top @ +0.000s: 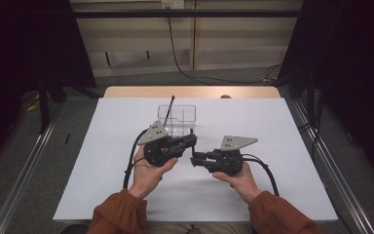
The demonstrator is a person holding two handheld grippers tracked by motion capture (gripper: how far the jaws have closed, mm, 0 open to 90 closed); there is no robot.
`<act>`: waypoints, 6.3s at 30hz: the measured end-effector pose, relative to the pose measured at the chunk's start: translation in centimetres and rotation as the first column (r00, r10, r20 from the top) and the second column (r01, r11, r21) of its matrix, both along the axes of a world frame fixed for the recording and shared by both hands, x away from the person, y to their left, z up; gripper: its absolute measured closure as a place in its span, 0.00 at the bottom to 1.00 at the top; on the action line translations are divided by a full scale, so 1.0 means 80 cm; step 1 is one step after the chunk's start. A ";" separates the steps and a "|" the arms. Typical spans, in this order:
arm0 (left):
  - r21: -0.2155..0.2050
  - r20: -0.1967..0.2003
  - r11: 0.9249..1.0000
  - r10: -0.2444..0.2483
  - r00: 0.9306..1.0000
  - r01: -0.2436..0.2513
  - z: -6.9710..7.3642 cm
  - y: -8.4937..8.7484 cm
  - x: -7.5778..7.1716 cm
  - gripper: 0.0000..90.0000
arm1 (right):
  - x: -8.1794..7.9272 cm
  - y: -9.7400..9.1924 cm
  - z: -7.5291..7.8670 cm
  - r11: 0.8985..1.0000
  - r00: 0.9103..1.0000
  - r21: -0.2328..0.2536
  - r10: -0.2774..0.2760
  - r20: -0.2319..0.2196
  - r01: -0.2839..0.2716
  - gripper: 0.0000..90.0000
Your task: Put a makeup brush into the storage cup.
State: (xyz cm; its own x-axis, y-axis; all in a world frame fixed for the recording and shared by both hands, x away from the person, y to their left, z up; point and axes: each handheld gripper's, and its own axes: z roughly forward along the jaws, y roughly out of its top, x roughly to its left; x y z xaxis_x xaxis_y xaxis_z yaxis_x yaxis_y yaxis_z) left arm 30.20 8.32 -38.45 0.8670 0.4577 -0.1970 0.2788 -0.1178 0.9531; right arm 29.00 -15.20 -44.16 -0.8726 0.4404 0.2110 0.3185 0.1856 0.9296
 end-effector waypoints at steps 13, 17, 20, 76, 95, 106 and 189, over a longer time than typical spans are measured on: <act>0.000 -0.002 1.000 0.014 1.000 -0.014 0.002 0.008 0.000 0.94 | 0.000 -0.002 0.004 1.000 1.000 0.019 -0.018 0.001 0.018 0.45; 0.002 -0.003 1.000 0.014 1.000 -0.014 0.001 0.009 0.001 0.94 | 0.001 -0.004 0.005 0.999 0.999 0.033 -0.042 0.002 0.041 0.35; 0.006 -0.003 1.000 0.016 1.000 -0.016 0.000 0.009 0.001 0.94 | 0.002 -0.005 0.005 0.998 0.999 0.042 -0.044 0.005 0.044 0.28; 0.023 0.027 0.988 0.155 0.988 -0.156 0.029 0.091 0.020 0.93 | -0.039 -0.123 0.013 0.937 0.932 -0.010 -0.346 0.106 0.349 0.05; 0.025 0.029 0.983 0.183 0.983 -0.184 0.037 0.108 0.027 0.93 | -0.074 -0.182 -0.009 0.859 0.849 0.006 -0.506 0.150 0.511 0.00; 0.018 0.032 0.980 0.196 0.980 -0.196 0.042 0.115 0.036 0.93 | -0.076 -0.188 -0.011 0.828 0.816 0.049 -0.558 0.150 0.558 0.00; 0.072 0.116 0.947 0.304 0.946 -0.313 0.057 0.064 0.160 0.93 | -0.082 -0.185 -0.011 0.845 0.832 0.059 -0.534 0.150 0.531 0.00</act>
